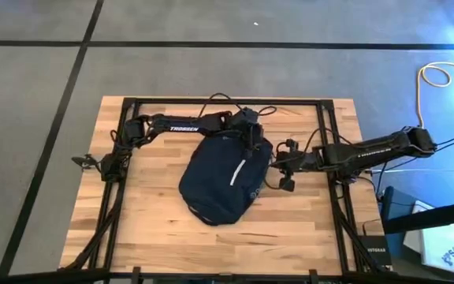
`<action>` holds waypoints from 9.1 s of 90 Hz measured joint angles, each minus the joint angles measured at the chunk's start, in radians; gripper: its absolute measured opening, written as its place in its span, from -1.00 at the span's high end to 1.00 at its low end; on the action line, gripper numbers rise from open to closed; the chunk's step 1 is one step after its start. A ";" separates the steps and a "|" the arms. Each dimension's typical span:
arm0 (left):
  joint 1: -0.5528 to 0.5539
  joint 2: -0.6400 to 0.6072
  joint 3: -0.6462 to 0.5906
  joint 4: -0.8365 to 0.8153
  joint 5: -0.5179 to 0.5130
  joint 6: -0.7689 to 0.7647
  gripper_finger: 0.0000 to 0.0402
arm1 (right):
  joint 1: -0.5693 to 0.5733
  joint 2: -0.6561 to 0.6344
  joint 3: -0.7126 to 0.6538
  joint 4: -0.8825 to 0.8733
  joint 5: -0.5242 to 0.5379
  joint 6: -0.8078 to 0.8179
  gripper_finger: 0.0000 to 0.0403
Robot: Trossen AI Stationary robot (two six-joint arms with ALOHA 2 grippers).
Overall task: Unpack backpack
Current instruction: Open the blue backpack
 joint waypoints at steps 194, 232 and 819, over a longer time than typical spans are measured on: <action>0.110 0.133 -0.001 0.248 -0.073 -0.199 1.00 | 0.074 0.221 0.000 0.208 -0.294 0.046 1.00; 0.213 0.131 -0.001 0.261 -0.041 -0.433 1.00 | 0.179 0.231 0.000 0.204 -0.294 0.111 1.00; -0.409 0.004 -0.003 0.071 -0.251 -0.092 0.58 | 0.254 0.233 0.179 -0.064 -0.068 0.095 1.00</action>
